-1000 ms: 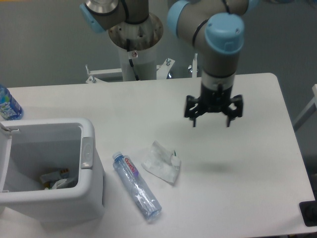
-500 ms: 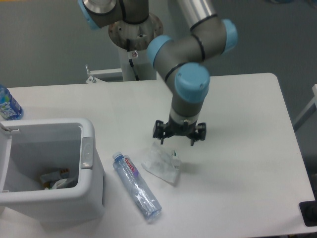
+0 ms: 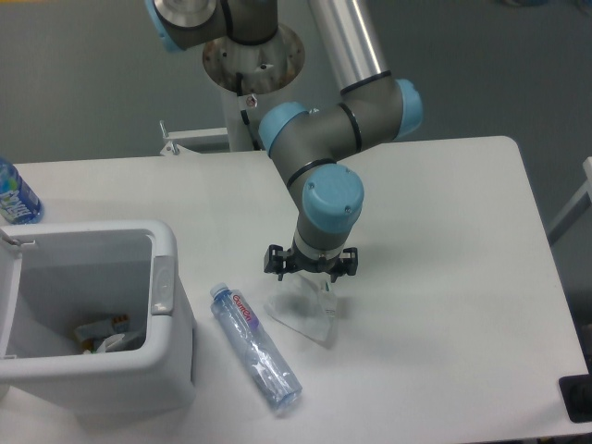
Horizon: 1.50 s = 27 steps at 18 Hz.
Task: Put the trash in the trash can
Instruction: 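Close the gripper on the crumpled white tissue, then lift the tissue and carry it over the white trash bin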
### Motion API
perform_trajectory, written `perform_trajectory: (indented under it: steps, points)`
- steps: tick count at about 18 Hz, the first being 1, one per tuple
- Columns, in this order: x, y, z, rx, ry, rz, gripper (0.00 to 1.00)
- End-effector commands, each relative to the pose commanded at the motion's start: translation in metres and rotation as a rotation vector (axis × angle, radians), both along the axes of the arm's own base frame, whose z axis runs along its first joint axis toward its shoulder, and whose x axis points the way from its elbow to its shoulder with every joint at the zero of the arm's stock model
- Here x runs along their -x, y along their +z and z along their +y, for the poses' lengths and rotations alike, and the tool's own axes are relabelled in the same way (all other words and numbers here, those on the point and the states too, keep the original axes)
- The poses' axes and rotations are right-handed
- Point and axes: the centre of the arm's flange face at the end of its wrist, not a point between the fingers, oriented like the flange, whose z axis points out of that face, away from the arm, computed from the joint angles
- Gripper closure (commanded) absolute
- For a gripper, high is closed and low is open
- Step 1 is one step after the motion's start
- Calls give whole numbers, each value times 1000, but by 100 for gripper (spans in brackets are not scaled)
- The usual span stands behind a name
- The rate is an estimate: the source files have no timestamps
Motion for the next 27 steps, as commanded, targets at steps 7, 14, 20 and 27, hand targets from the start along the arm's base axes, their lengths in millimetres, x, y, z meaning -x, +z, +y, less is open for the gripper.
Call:
perform_trajectory:
  steps: [7, 14, 20, 27]
  points:
    - [8, -3, -3, 43, 8, 76, 81]
    - [56, 85, 0, -87, 36, 236, 92]
    - [95, 206, -5, -331, 122, 330, 92]
    - [76, 324, -1, -738, 339, 342, 90]
